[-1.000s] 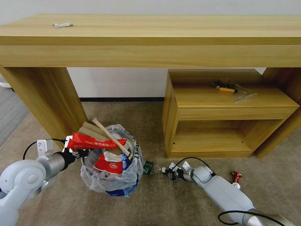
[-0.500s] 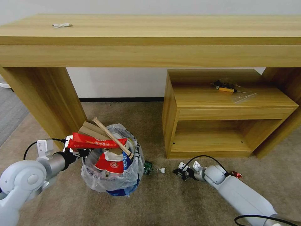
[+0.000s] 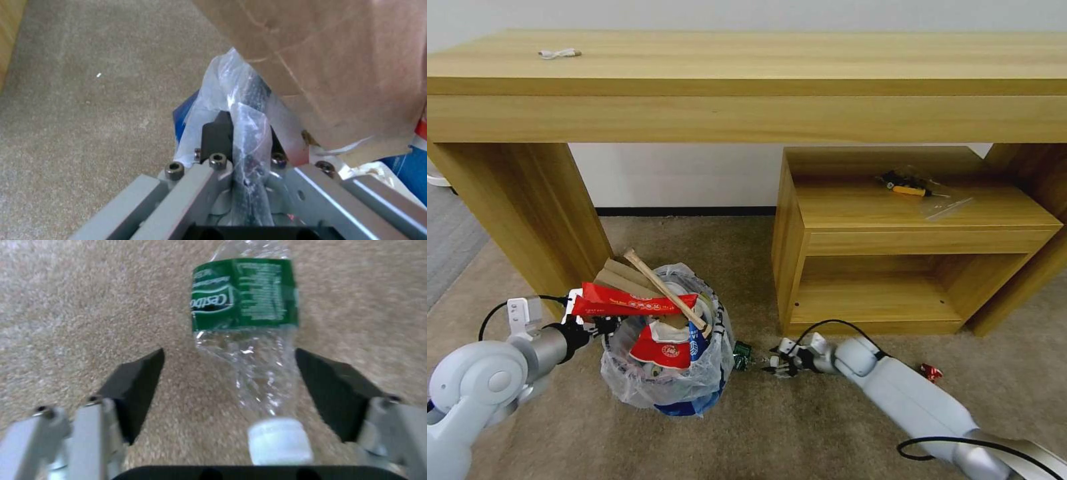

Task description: Pick up the trash bin and place the garbage on the floor into it.

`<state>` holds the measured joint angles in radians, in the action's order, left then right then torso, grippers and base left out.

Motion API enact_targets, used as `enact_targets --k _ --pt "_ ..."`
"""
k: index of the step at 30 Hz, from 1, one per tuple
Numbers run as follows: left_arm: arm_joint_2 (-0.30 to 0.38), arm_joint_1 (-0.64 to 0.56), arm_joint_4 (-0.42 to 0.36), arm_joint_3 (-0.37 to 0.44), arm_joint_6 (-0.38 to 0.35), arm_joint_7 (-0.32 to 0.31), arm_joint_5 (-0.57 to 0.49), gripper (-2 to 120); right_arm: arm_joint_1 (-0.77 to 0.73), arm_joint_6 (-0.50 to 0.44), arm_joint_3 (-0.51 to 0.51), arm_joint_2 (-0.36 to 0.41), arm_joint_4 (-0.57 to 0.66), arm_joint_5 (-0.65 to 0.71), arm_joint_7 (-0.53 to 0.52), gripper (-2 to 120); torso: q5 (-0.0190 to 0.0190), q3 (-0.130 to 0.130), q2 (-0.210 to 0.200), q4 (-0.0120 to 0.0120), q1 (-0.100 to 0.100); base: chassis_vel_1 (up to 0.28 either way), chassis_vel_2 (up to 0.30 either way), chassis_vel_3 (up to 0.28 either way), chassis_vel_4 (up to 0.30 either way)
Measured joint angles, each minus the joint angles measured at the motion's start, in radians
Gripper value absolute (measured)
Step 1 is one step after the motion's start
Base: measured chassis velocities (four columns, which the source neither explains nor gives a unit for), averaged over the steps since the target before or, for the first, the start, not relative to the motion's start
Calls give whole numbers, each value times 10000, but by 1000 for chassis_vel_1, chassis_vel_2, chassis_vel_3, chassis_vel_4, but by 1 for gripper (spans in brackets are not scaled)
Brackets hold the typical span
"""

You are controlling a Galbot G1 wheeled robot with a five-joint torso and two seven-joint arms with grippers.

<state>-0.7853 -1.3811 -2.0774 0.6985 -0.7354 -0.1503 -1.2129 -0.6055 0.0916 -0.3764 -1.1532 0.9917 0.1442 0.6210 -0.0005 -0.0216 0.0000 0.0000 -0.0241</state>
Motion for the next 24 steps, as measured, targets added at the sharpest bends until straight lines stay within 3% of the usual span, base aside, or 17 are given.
enact_targets --k 5,13,19,24 --pt "-15 0 0 -7 0 18 4 0 197 -331 0 -647 -826 -538 78 95 -1 0 0 0 -1 0 0 0 0" --pt "-3 -49 -39 3 0 30 6 0 372 -460 313 -1242 -1898 -972 -44 96 0 0 0 -1 -1 0 0 0 0" --pt "5 -93 -92 19 0 30 7 0 423 -456 466 -1357 -2282 -929 -121 92 0 0 0 -2 -1 0 0 0 0" --pt "15 -138 -161 36 0 17 11 0 374 -456 594 -1398 -2414 -887 -310 77 1 0 0 -2 -1 0 0 0 0"
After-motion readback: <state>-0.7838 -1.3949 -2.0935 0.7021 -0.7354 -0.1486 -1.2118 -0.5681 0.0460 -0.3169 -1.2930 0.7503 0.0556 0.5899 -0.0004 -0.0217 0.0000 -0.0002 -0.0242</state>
